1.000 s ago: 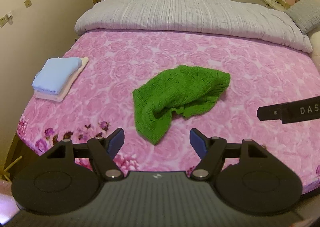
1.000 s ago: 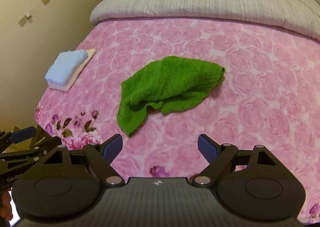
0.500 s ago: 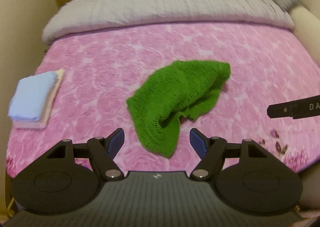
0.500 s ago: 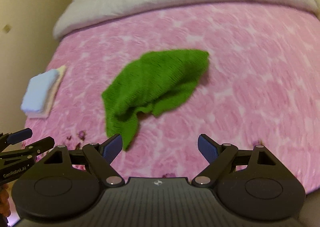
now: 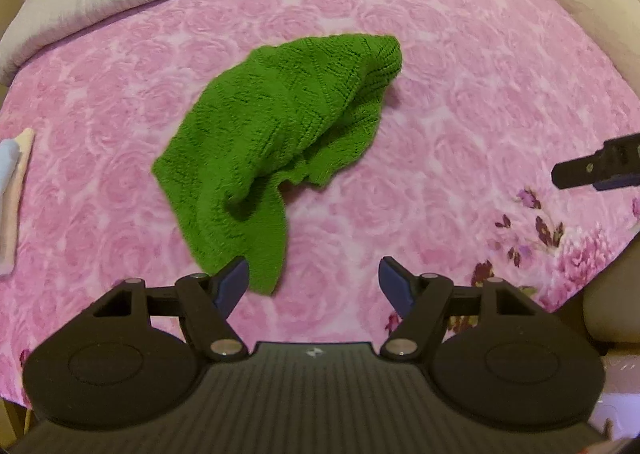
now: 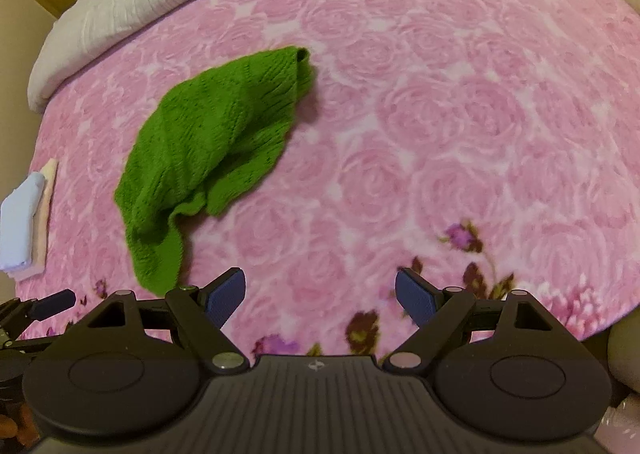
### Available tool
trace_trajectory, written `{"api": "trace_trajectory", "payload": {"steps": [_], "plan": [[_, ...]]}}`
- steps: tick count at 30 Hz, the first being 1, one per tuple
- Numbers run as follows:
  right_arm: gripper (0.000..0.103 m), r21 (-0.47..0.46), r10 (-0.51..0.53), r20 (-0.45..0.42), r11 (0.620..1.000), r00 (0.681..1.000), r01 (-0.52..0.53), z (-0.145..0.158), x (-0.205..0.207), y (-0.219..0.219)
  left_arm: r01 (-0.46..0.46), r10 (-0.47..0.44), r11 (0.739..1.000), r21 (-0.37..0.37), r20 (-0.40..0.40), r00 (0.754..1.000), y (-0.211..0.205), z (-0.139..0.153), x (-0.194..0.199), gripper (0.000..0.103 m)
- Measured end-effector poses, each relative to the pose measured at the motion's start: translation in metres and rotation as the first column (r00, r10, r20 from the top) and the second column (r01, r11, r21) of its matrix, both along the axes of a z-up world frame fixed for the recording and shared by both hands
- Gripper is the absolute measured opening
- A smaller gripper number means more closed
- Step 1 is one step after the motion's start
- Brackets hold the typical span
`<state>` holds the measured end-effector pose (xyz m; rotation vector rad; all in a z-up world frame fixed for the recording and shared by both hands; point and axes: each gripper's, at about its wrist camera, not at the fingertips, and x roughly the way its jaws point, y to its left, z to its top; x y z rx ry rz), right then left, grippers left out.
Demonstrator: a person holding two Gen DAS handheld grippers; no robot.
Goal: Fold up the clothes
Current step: 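Release the sweater and reposition both open grippers above it, then grasp the sweater edge with the left gripper and lift it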
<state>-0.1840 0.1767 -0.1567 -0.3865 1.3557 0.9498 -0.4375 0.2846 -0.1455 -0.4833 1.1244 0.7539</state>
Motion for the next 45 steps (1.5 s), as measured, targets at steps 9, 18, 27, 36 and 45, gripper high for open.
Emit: {"api": "trace_trajectory", "payload": {"steps": [9,18,27,36,45], "plan": [[0.084,0.004,0.037,-0.018,0.999,0.999,-0.037,-0.068,0.079,0.023,0.057,-0.053,0.997,0.058,-0.068,0.996,0.015,-0.073,0.066,0.059],[0.084,-0.02,-0.134,0.044,0.991,0.99,0.135,-0.114,0.187,0.007,0.272,-0.227,0.951,0.145,-0.268,0.936,0.04,-0.159,0.134,0.055],[0.084,-0.091,-0.198,0.021,0.976,0.98,0.199,-0.144,0.204,-0.016,0.447,-0.334,0.874,0.188,-0.435,0.836,0.063,-0.22,0.165,0.056],[0.084,-0.075,-0.305,0.078,0.947,0.949,0.311,-0.125,0.181,-0.015,0.226,-0.223,0.966,0.123,-0.038,0.974,0.133,-0.138,0.108,0.007],[0.084,0.002,-0.371,-0.011,0.929,0.929,0.371,-0.11,0.086,0.042,-0.281,0.236,0.953,0.115,0.304,0.923,0.263,0.009,-0.109,0.005]]}}
